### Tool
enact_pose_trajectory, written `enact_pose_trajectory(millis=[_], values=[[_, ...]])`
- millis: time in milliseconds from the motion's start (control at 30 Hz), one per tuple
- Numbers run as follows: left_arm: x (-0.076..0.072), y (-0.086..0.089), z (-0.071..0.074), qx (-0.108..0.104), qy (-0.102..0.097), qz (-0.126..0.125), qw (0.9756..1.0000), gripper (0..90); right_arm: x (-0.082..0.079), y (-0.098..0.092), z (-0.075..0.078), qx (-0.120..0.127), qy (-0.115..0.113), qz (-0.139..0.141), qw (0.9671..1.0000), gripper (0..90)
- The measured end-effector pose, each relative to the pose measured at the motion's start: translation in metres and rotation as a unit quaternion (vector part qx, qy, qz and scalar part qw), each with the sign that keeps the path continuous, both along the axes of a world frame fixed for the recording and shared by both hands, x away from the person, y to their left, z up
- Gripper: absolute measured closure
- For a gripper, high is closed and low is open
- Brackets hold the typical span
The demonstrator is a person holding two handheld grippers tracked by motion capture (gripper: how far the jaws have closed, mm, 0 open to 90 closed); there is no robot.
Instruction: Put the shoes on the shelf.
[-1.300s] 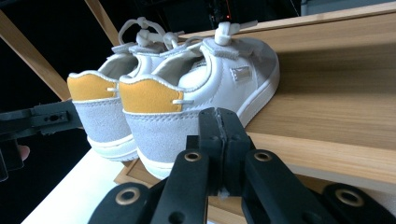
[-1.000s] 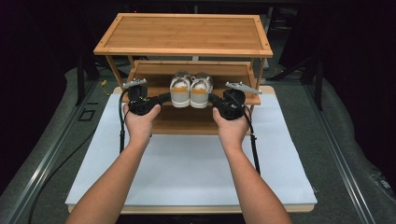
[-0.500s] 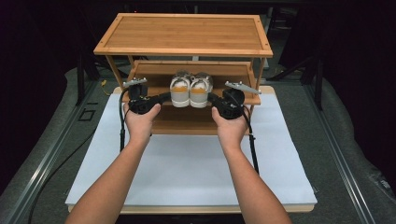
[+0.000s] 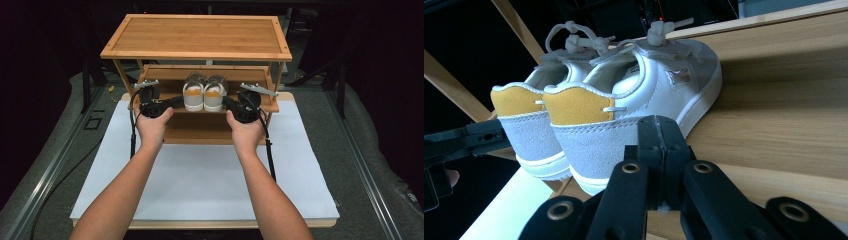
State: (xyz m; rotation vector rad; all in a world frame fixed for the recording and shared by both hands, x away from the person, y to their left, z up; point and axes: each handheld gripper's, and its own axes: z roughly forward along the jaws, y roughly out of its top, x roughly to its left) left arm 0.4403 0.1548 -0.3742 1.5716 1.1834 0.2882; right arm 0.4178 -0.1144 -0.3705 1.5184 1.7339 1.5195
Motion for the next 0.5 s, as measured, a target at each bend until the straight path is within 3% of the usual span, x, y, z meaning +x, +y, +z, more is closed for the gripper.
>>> enact_pose_trajectory(millis=[300,500], values=[[0.012,-0.002,0.0,0.006,0.0,0.004,1.0,90.0,0.011,-0.001,-0.001,0.002,0.012,0.0,0.9999,90.0],[0.02,-0.002,-0.001,-0.002,0.002,0.005,1.0,90.0,0.02,-0.001,0.001,-0.001,0.014,-0.002,0.9999,90.0]])
